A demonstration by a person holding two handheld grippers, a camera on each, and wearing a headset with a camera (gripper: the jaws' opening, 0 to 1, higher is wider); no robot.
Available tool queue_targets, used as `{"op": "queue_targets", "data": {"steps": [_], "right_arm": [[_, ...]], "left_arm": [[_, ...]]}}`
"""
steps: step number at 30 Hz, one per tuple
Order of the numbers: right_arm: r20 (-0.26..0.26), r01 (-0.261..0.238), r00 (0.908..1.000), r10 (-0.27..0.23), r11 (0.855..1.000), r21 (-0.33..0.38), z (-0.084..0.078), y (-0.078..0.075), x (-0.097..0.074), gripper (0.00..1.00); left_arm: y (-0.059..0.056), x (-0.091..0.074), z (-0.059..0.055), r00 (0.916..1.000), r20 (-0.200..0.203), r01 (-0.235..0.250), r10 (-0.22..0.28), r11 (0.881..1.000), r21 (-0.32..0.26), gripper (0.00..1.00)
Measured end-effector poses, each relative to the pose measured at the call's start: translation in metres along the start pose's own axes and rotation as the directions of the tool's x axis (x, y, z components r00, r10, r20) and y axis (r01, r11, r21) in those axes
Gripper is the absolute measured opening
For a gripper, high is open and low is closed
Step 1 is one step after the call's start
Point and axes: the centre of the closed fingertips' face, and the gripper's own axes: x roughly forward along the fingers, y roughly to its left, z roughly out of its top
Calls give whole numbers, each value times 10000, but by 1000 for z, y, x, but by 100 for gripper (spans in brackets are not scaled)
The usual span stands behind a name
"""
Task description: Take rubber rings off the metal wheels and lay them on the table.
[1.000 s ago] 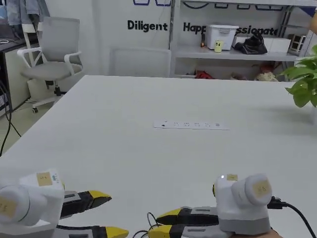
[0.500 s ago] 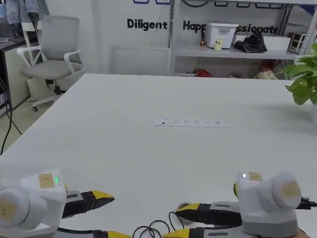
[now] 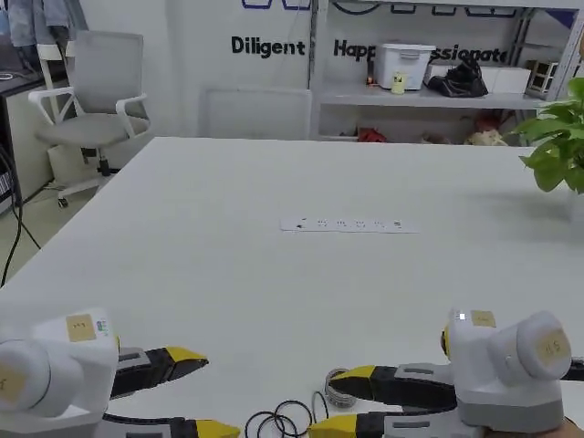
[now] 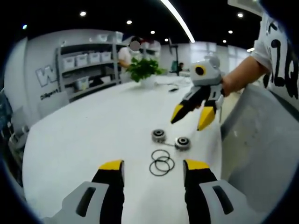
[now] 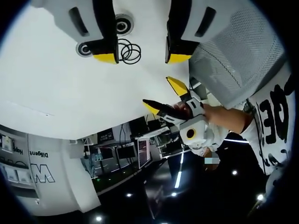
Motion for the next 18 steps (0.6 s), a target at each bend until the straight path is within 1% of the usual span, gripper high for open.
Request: {"op": "queue_targets", "data": {"steps": [7,9,13,18], "right_arm": [[-6,-137,9999,137,9998,-131,5,4,3,37],[23,-158,9999,158,9997,-161,6,5,3,37],[-58,-182,9998,181,9996,-214,3,4,2,37],[-140,-230,9996,226,9994,-267,1,6,1,37]], "left_arm": [[3,-5,0,9999,25,-135,135,9999,-13,52],[4,-6,-2,9999,-7,-166,166,9998,-69,52],[5,-7,-3,9998,-99,-169,169,9998,-50,52],[7,-11,1,9996,-23,-267,267,9996,-65,52]]}}
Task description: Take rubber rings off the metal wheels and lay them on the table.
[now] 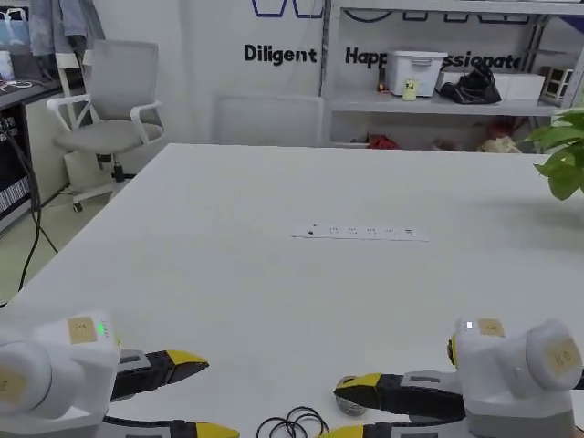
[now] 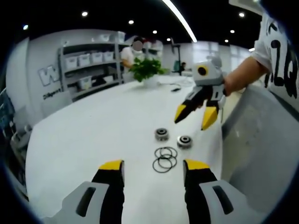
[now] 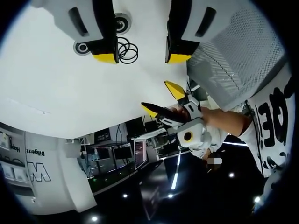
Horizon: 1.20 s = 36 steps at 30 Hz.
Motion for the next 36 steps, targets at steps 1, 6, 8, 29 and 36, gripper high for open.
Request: {"op": "queue_targets", "data": {"steps": [1,6,8,29,36], "right_arm": [[-12,-3,10000,3,10000,-11,0,0,-1,37],[-26,139,9999,-139,9999,13,-4,-3,-10,38],[0,255,9997,-255,9997,42,-5,-5,-15,38],[49,1730,9849,-1731,9849,86,-24,-30,-70,46],[-55,2220,9750,-2220,9750,122,-36,-40,-87,47]], "left_arm": [[0,0,0,10000,-5,-6,6,10000,-15,52],[-1,-2,-1,10000,-18,-19,19,10000,-40,52],[-2,-2,0,10000,0,-11,11,10000,-53,52],[-10,-4,11,9996,223,190,-189,9998,-37,53],[-9,-5,12,9996,234,172,-169,9998,-89,53]]}}
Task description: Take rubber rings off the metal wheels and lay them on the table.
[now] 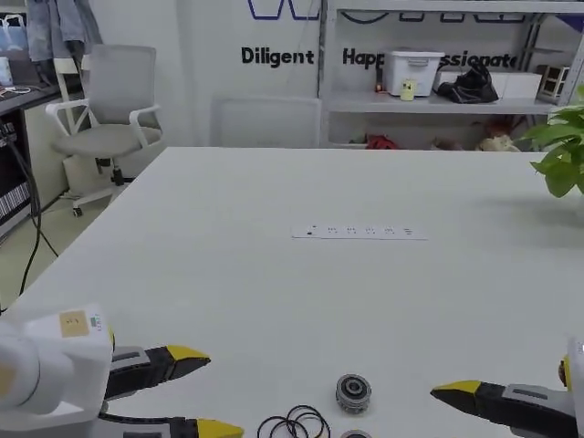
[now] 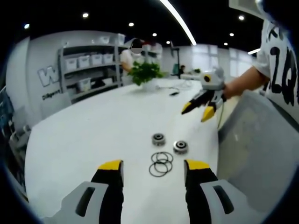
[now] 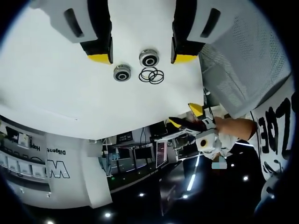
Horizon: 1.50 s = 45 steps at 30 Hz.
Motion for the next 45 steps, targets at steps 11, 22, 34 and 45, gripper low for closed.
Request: {"op": "queue_targets", "data": {"steps": [11,22,34,45], "right_arm": [[-24,289,9996,-288,9993,256,-7,-8,-5,47],[-71,207,9998,-206,9995,242,-7,-8,-2,47],[-68,210,9998,-209,9994,270,-8,-7,-3,47],[-69,232,9997,-230,9994,245,-8,-6,-4,47]], "left_arm": [[2,1,-1,10000,-42,-8,8,10000,-71,53],[4,1,-3,10000,-77,-18,17,9999,-109,53],[2,3,-3,9999,-100,55,-56,9999,-97,53],[0,2,-4,9999,-101,76,-77,9999,-125,53]]}}
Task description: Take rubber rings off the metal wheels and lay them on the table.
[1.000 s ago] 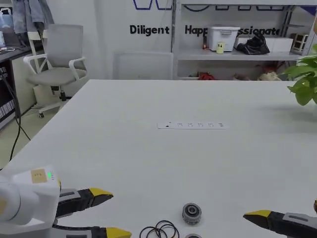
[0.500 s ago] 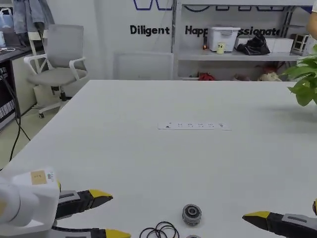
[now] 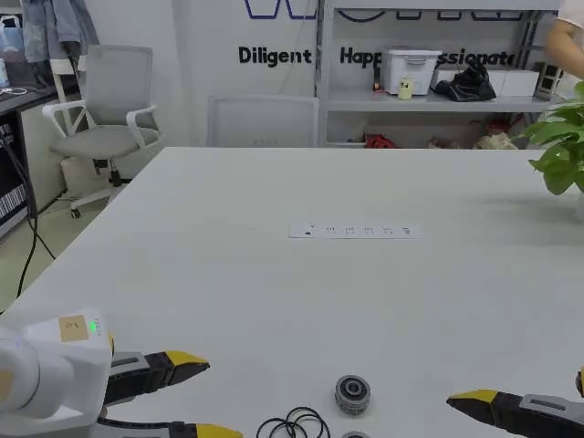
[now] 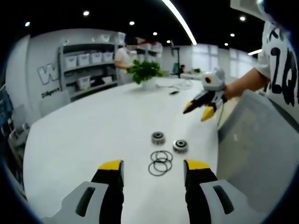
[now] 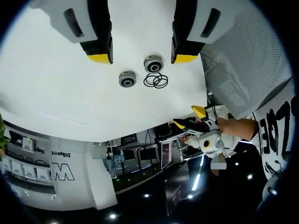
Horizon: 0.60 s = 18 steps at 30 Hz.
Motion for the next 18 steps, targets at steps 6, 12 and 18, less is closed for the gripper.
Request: {"op": "queue_targets", "data": {"steps": [6,12,18], "right_arm": [[13,6,10000,-6,10000,1,0,0,0,47],[-1,-8,10000,8,10000,-13,0,1,0,47],[230,-97,9997,94,9999,115,6,5,0,47]], "left_arm": [[1,-1,0,10000,10,-32,32,10000,2,53],[1,-1,-1,10000,-35,-33,33,10000,2,53],[0,-3,-1,10000,-58,31,-31,10000,-21,53]]}}
